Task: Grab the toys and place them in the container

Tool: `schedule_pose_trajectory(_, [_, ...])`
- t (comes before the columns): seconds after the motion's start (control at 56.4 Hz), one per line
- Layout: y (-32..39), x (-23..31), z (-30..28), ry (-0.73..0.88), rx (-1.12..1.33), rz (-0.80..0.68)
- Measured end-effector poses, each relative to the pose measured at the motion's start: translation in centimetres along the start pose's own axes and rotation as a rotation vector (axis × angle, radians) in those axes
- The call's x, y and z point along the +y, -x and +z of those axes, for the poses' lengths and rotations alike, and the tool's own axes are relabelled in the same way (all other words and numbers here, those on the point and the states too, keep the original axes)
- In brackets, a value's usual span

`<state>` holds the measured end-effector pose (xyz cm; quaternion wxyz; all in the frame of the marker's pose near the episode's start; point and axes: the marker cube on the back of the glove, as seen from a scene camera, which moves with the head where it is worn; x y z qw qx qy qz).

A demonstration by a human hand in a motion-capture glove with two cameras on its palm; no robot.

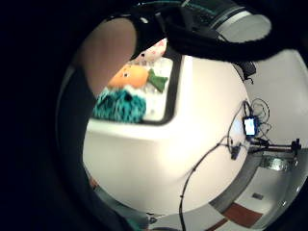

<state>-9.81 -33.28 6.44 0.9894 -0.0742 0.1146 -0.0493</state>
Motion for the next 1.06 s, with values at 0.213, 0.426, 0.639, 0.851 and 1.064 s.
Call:
schedule_pose_trajectory(0.213, [-4.4, 12.3, -1.9, -0.066, -0.074, -0.042])
schedule_pose_trajectory(0.426, [-5.5, 17.5, -0.7, -0.077, 0.026, -0.103])
schedule_pose_trajectory(0.639, [1.3, 28.2, 5.7, -0.102, -0.189, -0.131])
schedule_pose_trajectory(0.851, [3.6, 36.3, 11.7, 0.017, -0.277, 0.042])
schedule_pose_trajectory(1.064, [3.7, 38.1, 10.3, -0.037, -0.190, 0.063])
